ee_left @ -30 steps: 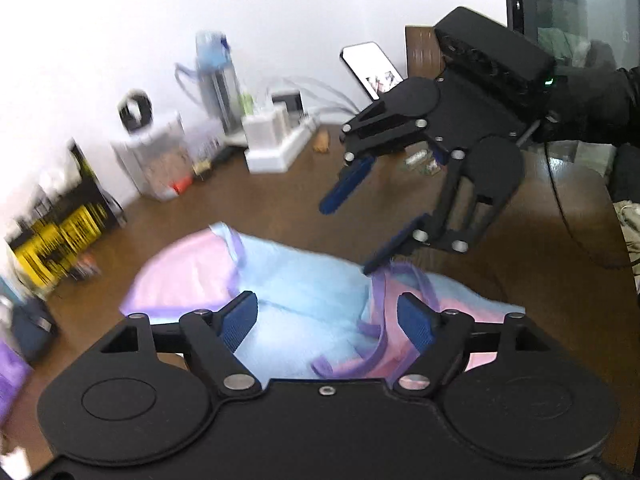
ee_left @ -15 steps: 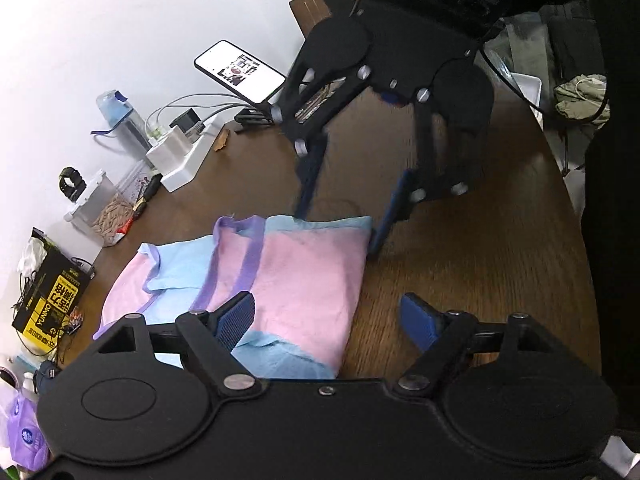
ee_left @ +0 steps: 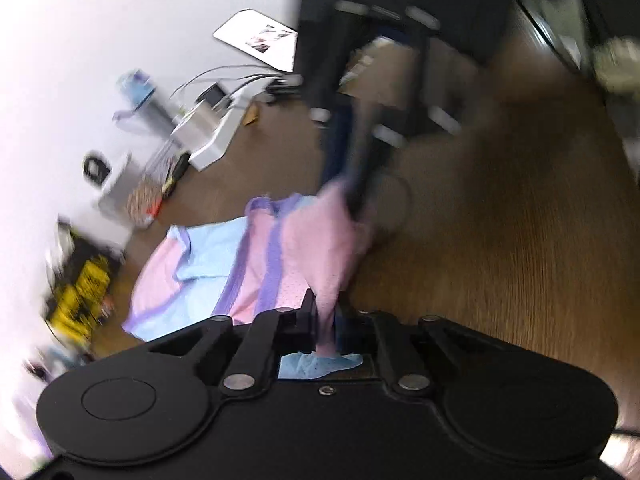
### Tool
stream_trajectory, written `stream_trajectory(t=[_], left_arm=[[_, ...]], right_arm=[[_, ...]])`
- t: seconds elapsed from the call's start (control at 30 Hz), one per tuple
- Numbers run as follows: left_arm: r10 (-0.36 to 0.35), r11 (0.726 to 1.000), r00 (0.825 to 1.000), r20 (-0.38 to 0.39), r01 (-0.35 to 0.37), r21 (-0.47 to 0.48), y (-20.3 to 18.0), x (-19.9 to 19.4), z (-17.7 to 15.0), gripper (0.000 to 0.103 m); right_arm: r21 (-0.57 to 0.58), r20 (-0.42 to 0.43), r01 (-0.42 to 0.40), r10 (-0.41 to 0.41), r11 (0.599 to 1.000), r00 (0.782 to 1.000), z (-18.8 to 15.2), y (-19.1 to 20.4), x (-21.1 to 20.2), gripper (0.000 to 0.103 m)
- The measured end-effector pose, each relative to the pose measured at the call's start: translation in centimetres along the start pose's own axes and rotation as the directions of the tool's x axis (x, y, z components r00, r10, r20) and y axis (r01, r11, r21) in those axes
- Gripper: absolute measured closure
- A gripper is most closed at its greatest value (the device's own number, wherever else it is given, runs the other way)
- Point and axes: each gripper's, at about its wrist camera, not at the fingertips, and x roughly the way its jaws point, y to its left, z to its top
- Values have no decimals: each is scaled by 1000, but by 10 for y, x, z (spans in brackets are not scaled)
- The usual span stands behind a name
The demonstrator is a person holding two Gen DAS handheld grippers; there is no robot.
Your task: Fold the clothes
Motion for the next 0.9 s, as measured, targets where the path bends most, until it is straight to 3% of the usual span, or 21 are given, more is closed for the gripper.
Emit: stream_trajectory(t=[0.03, 0.07, 0.1, 0.27, 0.33, 0.4, 0.43, 0.5, 0.57, 0.63, 0.67, 0.73, 0.8, 0.9], left_arm=[[-11, 998, 1000, 9, 12, -59, 11, -4, 1, 95], [-19, 995, 1000, 16, 21, -93, 18, -8, 2, 95], [-23, 994, 1000, 20, 25, -108, 22, -9, 3, 95], [-39, 989, 999, 21, 42, -140, 35, -10, 8, 95], [-37, 995, 999, 12, 38, -93, 28, -13, 10, 95], [-52, 995, 999, 7, 53, -80, 25, -13, 10, 95], [-59, 996, 998, -3, 59, -68, 21, -14, 8, 95], [-65, 996, 998, -17, 64, -57, 15, -16, 5, 95], [-86, 995, 996, -23, 85, -52, 8, -21, 2, 95], [-160, 986, 987, -29, 159, -43, -2, -33, -2, 95], [-246, 969, 969, -26, 245, -30, -9, -46, -2, 95], [-341, 940, 940, -11, 341, -19, -9, -66, 2, 95], [-362, 932, 932, -4, 361, -10, 0, -78, 9, 95], [-361, 932, 932, 11, 362, -4, 30, -85, 22, 95]], right_arm=[[-77, -19, 55, -57, 995, 998, 0, 15, 1, 53], [-141, -8, 92, -94, 986, 996, -1, 29, -1, 34], [-202, 9, 127, -128, 971, 992, -3, 42, -3, 30], [-255, 14, 242, -247, 936, 969, -2, 68, 18, 32], [-256, 16, 279, -285, 925, 958, -1, 67, 24, 47], [-204, -2, 268, -274, 942, 962, 1, 55, 25, 84], [-176, -11, 260, -266, 950, 964, 2, 48, 25, 92], [-141, -2, 237, -240, 961, 971, 2, 42, 22, 92], [-125, 18, 188, -187, 974, 982, 4, 44, 12, 92], [-106, 49, 79, -74, 991, 996, 4, 52, -1, 92], [-94, 52, 26, -21, 995, 998, 5, 55, -7, 92], [-53, 61, -96, 100, 994, 993, 7, 56, -19, 92], [25, 84, -238, 235, 971, 968, 11, 48, -31, 92], [168, 149, -412, 390, 896, 909, 17, 14, -37, 92]])
